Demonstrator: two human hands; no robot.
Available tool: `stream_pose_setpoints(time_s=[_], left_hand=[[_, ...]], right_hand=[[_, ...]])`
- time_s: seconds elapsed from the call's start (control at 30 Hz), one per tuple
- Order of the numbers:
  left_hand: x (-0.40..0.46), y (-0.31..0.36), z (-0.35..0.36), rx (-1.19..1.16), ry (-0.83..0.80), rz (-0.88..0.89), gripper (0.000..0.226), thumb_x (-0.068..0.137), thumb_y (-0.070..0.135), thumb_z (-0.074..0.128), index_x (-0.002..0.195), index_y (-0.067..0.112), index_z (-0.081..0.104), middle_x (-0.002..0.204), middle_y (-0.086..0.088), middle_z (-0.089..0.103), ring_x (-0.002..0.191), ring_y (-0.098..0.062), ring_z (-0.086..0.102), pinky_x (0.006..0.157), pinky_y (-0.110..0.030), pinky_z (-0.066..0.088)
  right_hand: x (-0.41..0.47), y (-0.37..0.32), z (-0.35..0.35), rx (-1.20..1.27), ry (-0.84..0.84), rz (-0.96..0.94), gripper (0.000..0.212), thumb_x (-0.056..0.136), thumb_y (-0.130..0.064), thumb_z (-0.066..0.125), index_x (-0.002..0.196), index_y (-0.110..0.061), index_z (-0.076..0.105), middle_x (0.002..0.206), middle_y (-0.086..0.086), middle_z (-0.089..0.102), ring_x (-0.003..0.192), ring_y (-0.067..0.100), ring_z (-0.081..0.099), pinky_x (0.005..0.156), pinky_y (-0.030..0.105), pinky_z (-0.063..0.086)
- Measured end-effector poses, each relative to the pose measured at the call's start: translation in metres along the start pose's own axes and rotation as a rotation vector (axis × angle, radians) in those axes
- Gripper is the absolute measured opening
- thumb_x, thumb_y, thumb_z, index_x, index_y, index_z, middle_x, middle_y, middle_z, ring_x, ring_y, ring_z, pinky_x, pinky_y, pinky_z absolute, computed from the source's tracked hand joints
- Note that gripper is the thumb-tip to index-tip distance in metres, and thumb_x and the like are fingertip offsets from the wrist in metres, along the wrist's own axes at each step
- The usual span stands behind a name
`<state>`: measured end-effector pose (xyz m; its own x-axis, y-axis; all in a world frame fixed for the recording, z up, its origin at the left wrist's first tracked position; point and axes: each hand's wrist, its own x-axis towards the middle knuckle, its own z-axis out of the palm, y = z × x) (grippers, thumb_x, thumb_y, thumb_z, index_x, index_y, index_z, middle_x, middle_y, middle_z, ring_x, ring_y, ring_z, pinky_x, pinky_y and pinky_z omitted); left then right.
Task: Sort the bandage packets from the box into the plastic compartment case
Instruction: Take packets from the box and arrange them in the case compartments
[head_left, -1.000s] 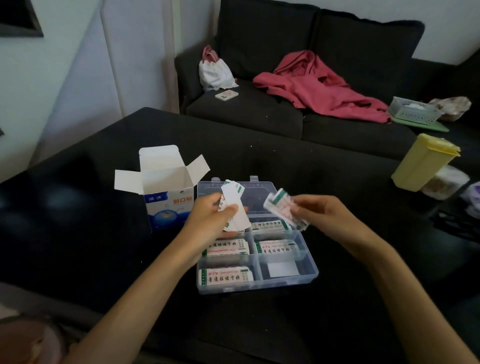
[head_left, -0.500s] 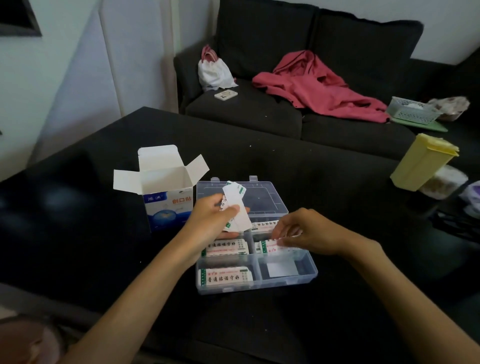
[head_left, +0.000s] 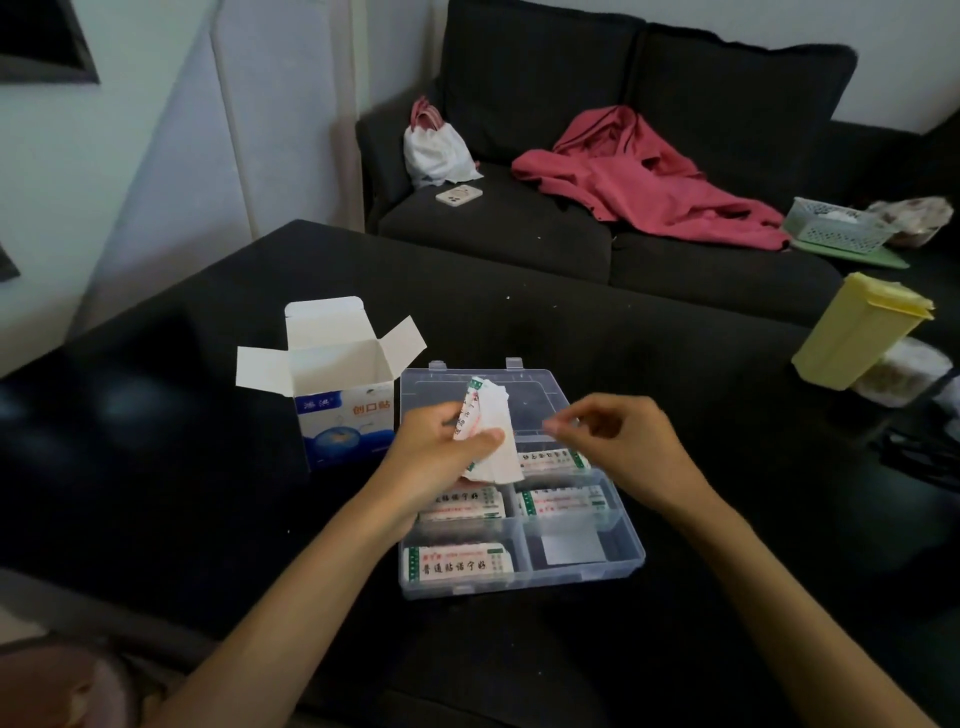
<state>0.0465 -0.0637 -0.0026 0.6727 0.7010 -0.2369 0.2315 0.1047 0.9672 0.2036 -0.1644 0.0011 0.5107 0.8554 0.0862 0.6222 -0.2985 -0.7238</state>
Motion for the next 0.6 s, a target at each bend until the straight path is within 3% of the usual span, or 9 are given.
stream_pose_setpoints(time_s=[0.07, 0.17, 0.27, 0.47, 0.6], left_hand=[[0.001, 0.000, 0.003, 0.000, 0.015, -0.003, 0.039, 0.088, 0.016, 0.063, 0.125, 0.017, 0.054, 0.095, 0.005, 0.069, 0.070, -0.002, 0.067, 0.053, -0.014, 0.053], [0.002, 0.002, 0.008, -0.041, 0.020, -0.041, 0.039, 0.088, 0.019, 0.063, 0.126, 0.018, 0.054, 0.104, -0.004, 0.069, 0.083, -0.013, 0.069, 0.064, -0.022, 0.057], [0.002, 0.004, 0.012, -0.131, 0.035, -0.067, 0.040, 0.087, 0.016, 0.064, 0.126, 0.016, 0.055, 0.107, -0.006, 0.069, 0.086, -0.016, 0.069, 0.062, -0.022, 0.057], [0.002, 0.005, 0.023, -0.083, 0.025, -0.069, 0.039, 0.089, 0.014, 0.062, 0.127, 0.014, 0.053, 0.109, -0.008, 0.068, 0.087, -0.016, 0.068, 0.062, -0.021, 0.056], [0.003, 0.006, 0.023, -0.181, -0.020, -0.112, 0.034, 0.093, 0.010, 0.054, 0.127, 0.012, 0.053, 0.106, -0.008, 0.068, 0.094, -0.019, 0.067, 0.077, -0.030, 0.056]], right_hand=[[-0.001, -0.011, 0.004, 0.213, -0.011, 0.142, 0.013, 0.081, -0.038, 0.066, 0.085, -0.026, 0.066, 0.079, -0.004, 0.064, 0.068, 0.007, 0.059, 0.053, 0.014, 0.042], [-0.004, -0.014, 0.015, 0.267, -0.169, 0.248, 0.015, 0.079, -0.035, 0.069, 0.088, -0.023, 0.066, 0.084, -0.004, 0.066, 0.066, 0.005, 0.059, 0.052, 0.012, 0.046], [-0.007, -0.013, 0.015, 0.387, -0.145, 0.332, 0.021, 0.077, -0.032, 0.072, 0.093, -0.019, 0.067, 0.086, -0.004, 0.068, 0.071, 0.006, 0.065, 0.055, 0.016, 0.048], [-0.007, -0.009, 0.009, 0.470, -0.155, 0.383, 0.015, 0.077, -0.014, 0.073, 0.091, -0.018, 0.069, 0.089, 0.001, 0.070, 0.074, 0.009, 0.069, 0.059, 0.017, 0.052], [-0.009, -0.003, -0.010, 0.473, -0.127, 0.306, 0.020, 0.080, -0.014, 0.069, 0.097, -0.023, 0.066, 0.097, -0.002, 0.067, 0.084, 0.009, 0.067, 0.062, 0.016, 0.052]])
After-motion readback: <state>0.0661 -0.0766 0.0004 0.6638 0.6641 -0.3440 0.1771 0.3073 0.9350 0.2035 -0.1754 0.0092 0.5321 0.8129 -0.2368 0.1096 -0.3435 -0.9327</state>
